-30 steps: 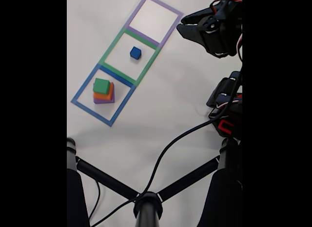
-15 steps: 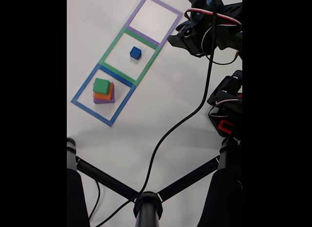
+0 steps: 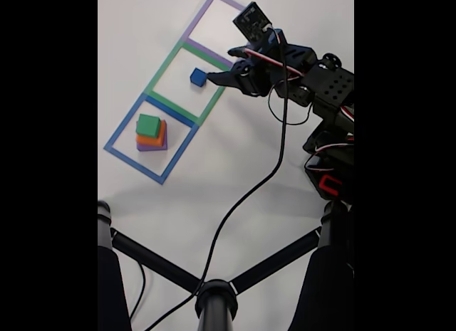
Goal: Tower of hanoi
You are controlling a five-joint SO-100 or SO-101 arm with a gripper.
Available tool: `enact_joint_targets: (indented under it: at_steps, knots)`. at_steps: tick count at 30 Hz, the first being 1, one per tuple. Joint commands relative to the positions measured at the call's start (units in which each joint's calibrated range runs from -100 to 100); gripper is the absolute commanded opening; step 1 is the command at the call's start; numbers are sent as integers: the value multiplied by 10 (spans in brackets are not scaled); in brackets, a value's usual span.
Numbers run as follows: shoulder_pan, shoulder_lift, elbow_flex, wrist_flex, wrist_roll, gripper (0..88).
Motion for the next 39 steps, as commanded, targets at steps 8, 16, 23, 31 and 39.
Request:
enact_joint_targets:
  at_steps: [8,16,23,31,39]
  knots:
    - [-13,267,102,-474,10,287]
    - [-29,494,64,-694,10,301]
    - [-32,646,-4,-804,10,292]
    - [-41,722,-21,-856,10,285]
    - [-44,761,-58,-856,10,273]
